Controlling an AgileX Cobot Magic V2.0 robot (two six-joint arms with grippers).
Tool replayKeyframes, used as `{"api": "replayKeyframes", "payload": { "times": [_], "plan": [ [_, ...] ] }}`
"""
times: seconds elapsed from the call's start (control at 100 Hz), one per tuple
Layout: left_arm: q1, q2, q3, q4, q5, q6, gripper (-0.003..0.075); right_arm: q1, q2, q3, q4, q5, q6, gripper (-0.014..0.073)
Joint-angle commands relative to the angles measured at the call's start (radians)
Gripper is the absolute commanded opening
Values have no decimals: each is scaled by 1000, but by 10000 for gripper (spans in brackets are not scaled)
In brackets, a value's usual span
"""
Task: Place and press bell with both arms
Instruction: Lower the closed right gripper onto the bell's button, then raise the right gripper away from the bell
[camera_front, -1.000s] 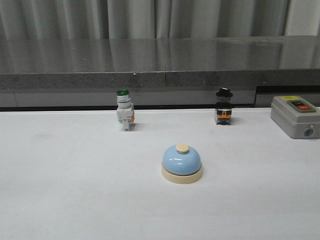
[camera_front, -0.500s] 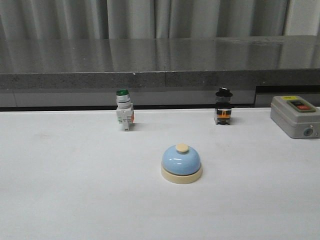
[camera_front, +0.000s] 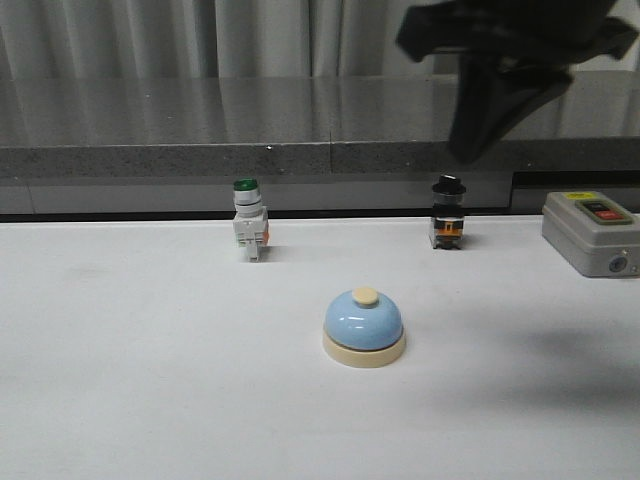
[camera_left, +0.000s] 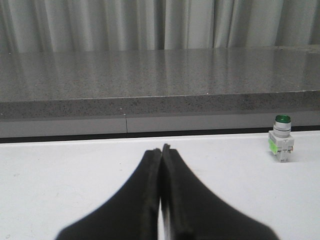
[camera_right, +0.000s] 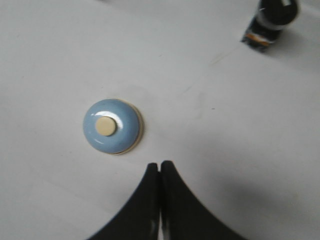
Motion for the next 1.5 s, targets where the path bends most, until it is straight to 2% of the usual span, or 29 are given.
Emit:
{"api": "replayKeyframes", "payload": {
  "times": [0.0, 0.28, 0.52, 0.76, 0.93, 1.11, 1.49],
  "plan": [
    [4, -30, 41, -6, -78, 0, -20, 37, 55, -106, 29, 23, -3, -60],
    [4, -30, 41, -6, -78, 0, -20, 75, 236, -223, 39, 46, -3, -60],
    [4, -30, 41, -6, -78, 0, -20, 75, 321, -231, 102, 21, -3, -60],
    [4, -30, 41, -6, -78, 0, -20, 75, 379, -231, 107, 33, -7, -60],
    [4, -30, 41, -6, -78, 0, -20, 73, 285, -226, 108, 30, -7, -60],
    [4, -30, 41, -6, -78, 0, -20, 26, 144, -162, 108, 32, -6, -60],
    [4, -30, 41, -6, -78, 0, -20, -227, -219, 143, 108, 17, -6, -60]
  ]
}}
